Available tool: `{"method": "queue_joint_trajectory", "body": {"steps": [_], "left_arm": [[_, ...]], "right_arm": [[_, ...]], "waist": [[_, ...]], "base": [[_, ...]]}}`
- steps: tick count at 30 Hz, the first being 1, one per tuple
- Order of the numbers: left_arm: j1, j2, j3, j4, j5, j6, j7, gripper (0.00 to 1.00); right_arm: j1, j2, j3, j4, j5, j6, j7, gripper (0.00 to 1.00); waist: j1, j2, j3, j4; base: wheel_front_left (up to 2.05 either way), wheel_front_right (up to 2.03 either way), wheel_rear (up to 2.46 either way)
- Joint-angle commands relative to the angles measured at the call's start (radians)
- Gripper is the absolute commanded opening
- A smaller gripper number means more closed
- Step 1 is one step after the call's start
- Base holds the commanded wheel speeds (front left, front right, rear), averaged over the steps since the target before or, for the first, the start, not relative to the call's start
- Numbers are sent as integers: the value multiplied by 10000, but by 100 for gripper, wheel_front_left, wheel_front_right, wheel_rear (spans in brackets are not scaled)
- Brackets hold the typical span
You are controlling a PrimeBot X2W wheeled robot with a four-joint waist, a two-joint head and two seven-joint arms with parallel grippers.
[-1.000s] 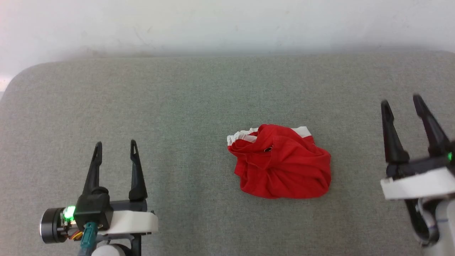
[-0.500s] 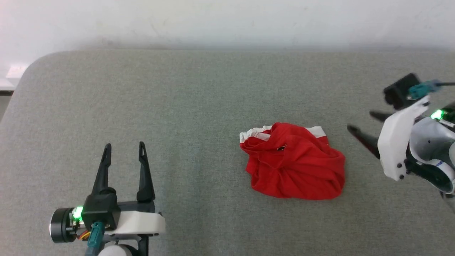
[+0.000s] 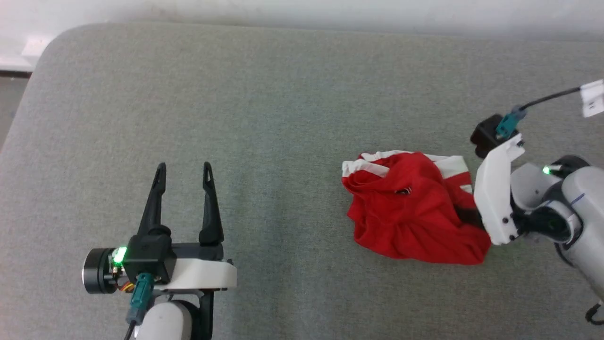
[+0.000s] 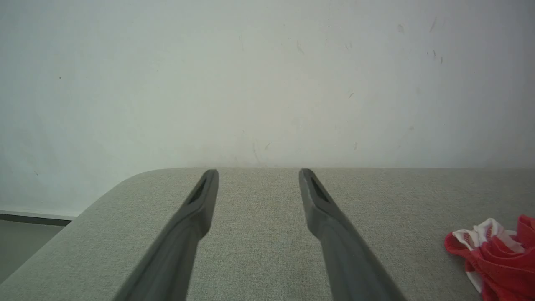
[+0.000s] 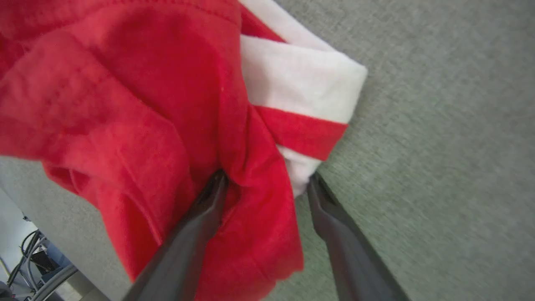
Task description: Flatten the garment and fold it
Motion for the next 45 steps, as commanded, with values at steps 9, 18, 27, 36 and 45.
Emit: {"method": "queue_joint_trajectory", "body": {"steps": [9,18,27,36,45], "left_arm": [[-167,-73,80,9,-87,95,-47,100],[97,-76,392,1,-14,67,-47,100],[147,83,755,-263,160,-139,-47,100],[-451,434,782,-910,446,-111,-47,100],[-1098,789,612,-1606,583,-101,-47,100]], "right_arm": [[537,80,1666,466,369,-9,-840,47],[-496,-204,2421,-371,230,-9,-2765,0],[-1926,-1437,3406,-1862,-342,-9,-3337,0],[-2815,-2853,3539,-1356,-889,-9,-3433,0],[-3357,-3265,2892,1022,-1521,-9,-3856,0]], "waist": [[-2,0,366,246],[-2,0,-71,-674],[-2,0,229,-2576],[-2,0,1574,-3960],[-2,0,2791,-4066]], "base": [[0,0,0],[0,0,0],[0,0,0],[0,0,0],[0,0,0]]}}
